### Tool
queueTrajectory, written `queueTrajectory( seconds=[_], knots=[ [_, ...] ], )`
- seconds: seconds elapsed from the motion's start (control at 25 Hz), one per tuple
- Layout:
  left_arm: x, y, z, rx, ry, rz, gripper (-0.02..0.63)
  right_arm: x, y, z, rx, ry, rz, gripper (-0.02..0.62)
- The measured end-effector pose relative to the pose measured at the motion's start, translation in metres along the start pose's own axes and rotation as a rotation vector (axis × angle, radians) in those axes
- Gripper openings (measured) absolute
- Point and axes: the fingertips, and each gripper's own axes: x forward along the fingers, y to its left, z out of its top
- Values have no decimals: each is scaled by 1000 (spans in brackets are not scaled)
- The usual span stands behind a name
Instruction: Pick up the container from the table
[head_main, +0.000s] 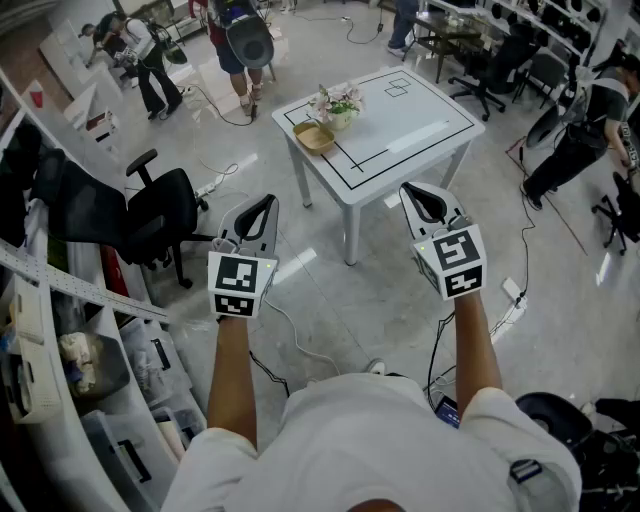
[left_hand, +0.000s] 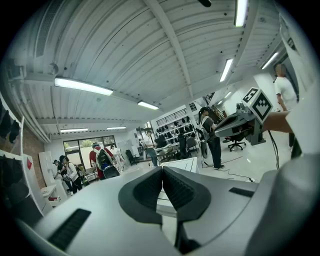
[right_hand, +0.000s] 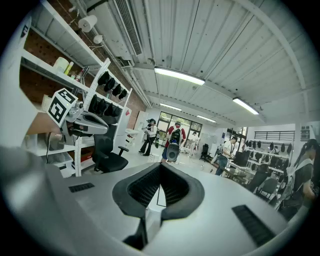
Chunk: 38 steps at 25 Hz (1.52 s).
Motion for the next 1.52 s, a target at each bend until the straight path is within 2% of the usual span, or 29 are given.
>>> queueTrajectory(
  seconds=[0.32,0.56,0.72,0.96,1.16,1.4,1.52],
  knots=[
    [28,-27,12,-31,13,48,18,-14,-44,-9,24,-45,31,14],
    [44,-57,8,-61,41,88,18,-16,-71,-42,6,-6,80,14],
    [57,-70,8,-61,52,93,18,-16,-86,-50,7,-22,94,13],
    [98,-63,1,-67,48,70,18,7,-108,-59,16,-5,65,12],
    [148,-33,-14,-54,39,29,18,60,-119,-61,24,11,46,14],
    [222,41,-28,-36,29,-29,18,153,-131,-40,8,30,14,12],
    [258,78,-33,-20,26,-65,18,198,-139,-31,49,28,-11,12]
  ],
)
